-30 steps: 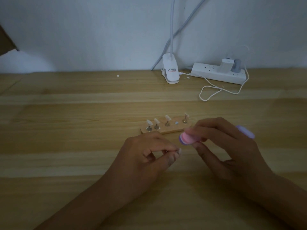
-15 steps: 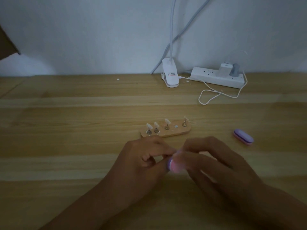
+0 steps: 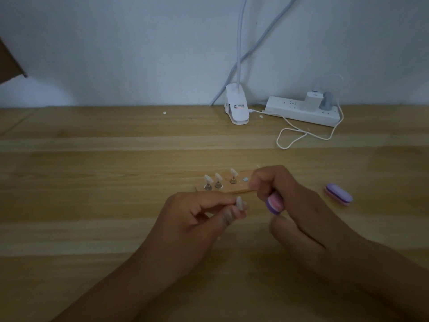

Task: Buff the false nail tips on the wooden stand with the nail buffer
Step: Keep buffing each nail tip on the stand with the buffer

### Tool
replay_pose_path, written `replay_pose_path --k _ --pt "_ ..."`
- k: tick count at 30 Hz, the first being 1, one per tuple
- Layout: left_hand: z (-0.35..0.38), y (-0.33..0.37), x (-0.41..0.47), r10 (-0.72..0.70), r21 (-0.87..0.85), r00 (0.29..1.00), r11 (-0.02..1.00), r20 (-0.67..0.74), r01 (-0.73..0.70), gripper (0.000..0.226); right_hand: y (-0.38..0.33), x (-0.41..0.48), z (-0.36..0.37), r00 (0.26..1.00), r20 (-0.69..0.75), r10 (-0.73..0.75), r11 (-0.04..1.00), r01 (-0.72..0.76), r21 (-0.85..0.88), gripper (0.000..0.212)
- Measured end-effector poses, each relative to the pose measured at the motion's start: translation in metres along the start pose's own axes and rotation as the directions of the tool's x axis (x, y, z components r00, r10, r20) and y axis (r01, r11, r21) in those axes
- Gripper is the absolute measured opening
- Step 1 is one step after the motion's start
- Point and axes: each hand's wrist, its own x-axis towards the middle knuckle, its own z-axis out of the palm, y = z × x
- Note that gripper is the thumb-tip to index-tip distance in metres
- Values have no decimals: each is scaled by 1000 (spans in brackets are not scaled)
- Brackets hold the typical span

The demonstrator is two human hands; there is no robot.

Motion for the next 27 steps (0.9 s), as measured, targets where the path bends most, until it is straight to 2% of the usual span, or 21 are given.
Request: replay_pose_path --k 2,6,12,14,16,19,22,27 --pt "-2 0 1 -1 -44 1000 999 -15 0 14 4 11 3 998 47 -44 999 44 -8 24" --pt "-6 1 3 25 -102 999 994 -40 -29 18 10 32 2 993 18 -119 992 120 -49 19" --pt "-9 2 7 28 -83 998 996 -55 -33 14 19 45 0 987 -1 -163 985 163 48 19" --pt "-9 2 9 11 -20 995 1000 -103 -13 20 24 49 -2 987 -10 -162 985 162 62 17" --pt "-12 -1 11 -7 81 979 996 -204 24 28 34 55 -7 995 -34 -97 993 99 62 18" --pt "-22 -8 15 49 341 947 938 -317 65 31 54 63 -14 999 -44 33 999 -31 40 17" --pt "-28 -16 19 35 559 957 818 -286 137 35 70 66 -11 994 0 106 994 -106 -8 16" --pt "-26 -25 21 -22 651 983 746 -183 138 26 79 64 -4 993 49 112 979 -101 -176 12"
